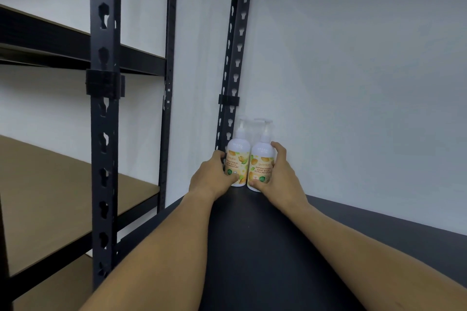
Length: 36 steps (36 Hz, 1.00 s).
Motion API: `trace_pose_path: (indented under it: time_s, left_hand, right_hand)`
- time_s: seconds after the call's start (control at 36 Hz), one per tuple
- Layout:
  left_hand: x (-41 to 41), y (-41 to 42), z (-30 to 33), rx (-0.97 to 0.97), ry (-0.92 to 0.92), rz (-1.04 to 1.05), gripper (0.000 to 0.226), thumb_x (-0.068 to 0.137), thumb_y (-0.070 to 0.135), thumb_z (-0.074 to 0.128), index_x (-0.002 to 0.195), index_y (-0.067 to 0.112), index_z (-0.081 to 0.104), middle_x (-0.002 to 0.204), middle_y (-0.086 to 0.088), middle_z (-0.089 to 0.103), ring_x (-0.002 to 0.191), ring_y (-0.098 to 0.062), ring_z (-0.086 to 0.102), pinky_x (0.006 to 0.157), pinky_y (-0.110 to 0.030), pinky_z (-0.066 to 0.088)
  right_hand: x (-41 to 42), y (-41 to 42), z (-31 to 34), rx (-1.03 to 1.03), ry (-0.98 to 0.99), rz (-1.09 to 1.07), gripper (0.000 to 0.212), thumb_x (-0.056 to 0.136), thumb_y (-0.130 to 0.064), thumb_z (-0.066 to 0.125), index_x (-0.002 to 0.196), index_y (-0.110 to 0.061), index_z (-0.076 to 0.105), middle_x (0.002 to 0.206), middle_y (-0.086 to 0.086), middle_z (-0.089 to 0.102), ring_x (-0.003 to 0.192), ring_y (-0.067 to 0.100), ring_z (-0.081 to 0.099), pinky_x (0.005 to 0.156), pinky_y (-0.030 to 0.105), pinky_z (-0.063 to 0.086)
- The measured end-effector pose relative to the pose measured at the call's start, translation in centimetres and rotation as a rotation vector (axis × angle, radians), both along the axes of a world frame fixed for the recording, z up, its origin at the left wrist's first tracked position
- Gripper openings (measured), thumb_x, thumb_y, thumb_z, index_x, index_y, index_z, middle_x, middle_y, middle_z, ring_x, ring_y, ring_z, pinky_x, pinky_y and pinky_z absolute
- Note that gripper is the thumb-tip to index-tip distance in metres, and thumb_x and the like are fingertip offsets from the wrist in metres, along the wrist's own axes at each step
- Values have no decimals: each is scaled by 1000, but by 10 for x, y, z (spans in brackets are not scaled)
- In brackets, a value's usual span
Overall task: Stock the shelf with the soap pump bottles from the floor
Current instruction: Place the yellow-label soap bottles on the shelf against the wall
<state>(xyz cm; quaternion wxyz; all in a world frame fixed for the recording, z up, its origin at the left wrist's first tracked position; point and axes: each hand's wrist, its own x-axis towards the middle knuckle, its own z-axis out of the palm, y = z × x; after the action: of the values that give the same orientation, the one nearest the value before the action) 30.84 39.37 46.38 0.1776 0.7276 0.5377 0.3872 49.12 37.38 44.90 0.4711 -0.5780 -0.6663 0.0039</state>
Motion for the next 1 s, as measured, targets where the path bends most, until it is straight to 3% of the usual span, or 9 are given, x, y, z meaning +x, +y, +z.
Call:
trace_pose_path:
  time_s: [0.33, 0.78, 0.92, 1.0]
  left_hand:
    - [4, 13, -2, 33, -52, -24, 55, 80, 29, 79, 126, 24, 50, 112, 3, 68, 100, -18, 64, 86, -40, 53]
    - [4, 10, -4, 21, -47, -29, 59, 82, 29, 77, 132, 23, 46, 119, 0, 66, 104, -20, 64, 91, -42, 53]
    - [3, -8, 3, 44, 55, 37, 54, 91, 33, 64, 138, 18, 43, 123, -4, 62, 108, -23, 61, 88, -38, 51]
    - [1, -23, 3, 40, 206, 118, 49, 97, 40, 51, 137, 14, 41, 125, -7, 59, 110, -27, 58, 93, -42, 47]
  right_hand:
    - [-2, 0, 1, 17, -13, -10, 99, 68, -31, 86, 138, -41, 18, 113, -4, 58, 95, 19, 63, 75, 45, 57]
    - [-7, -8, 3, -42, -10, -36, 108, 71, -35, 86, 146, -43, 9, 123, -2, 55, 104, 21, 61, 81, 45, 56]
    - [-8, -32, 8, -145, -104, -176, 100, 89, -46, 67, 157, -23, -3, 131, 10, 46, 114, 29, 56, 84, 42, 51]
    - [-7, -54, 9, -233, -288, -341, 75, 95, -55, 50, 149, -13, 20, 133, 12, 45, 120, 31, 47, 91, 42, 47]
